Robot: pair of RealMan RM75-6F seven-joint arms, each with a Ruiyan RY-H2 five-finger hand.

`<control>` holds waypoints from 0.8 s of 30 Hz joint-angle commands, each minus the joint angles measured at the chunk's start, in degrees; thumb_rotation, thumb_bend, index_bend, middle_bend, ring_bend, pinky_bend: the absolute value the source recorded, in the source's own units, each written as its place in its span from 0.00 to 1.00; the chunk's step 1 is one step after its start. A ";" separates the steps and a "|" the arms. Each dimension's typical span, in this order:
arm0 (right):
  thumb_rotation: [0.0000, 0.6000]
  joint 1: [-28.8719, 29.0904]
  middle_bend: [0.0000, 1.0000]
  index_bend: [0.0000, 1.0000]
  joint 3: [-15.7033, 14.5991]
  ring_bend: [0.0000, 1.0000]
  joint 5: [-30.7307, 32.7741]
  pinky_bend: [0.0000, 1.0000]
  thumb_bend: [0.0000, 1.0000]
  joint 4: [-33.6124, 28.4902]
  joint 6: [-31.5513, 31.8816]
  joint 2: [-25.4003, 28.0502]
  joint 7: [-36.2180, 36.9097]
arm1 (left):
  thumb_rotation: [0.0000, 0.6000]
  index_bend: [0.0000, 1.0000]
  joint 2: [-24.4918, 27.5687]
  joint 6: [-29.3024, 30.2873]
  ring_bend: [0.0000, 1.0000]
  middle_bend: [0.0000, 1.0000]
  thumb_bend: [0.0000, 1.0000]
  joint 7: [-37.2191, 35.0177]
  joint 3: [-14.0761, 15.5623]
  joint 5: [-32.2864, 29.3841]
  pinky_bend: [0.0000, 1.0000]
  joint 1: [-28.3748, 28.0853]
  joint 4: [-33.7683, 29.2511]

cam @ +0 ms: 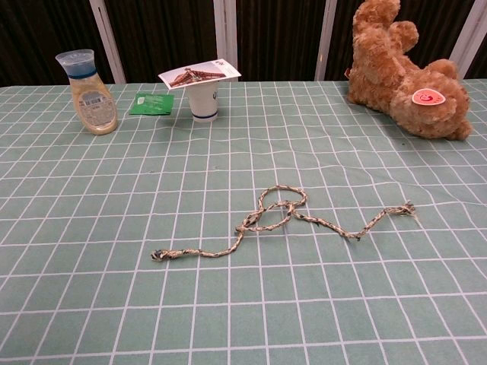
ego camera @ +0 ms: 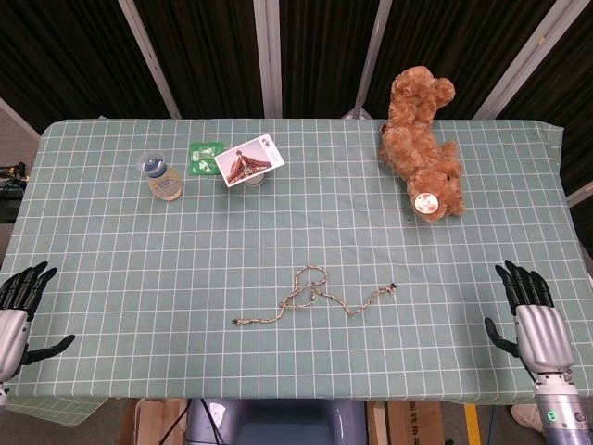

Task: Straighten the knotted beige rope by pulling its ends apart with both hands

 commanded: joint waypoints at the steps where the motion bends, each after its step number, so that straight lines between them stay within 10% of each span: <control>1: 1.00 -0.12 0.00 0.00 0.02 0.00 -0.28 0.00 0.39 -0.23 0.01 -0.01 0.09 | 1.00 0.04 0.06 -0.03 0.00 0.00 0.14 -0.17 -0.13 -0.03 0.00 0.07 0.04; 16: 1.00 7.01 0.00 0.01 3.00 0.00 0.86 0.00 0.39 -7.65 -11.02 -2.04 3.41 | 1.00 0.04 -0.39 0.06 0.00 0.00 0.14 -0.21 -0.51 0.65 0.00 0.16 0.45; 24: 1.00 14.48 0.06 0.25 6.78 0.00 6.45 0.00 0.39 -4.56 -20.12 -9.07 -1.23 | 1.00 0.04 -0.53 -0.19 0.00 0.00 0.14 -0.42 -0.78 0.70 0.00 0.07 0.64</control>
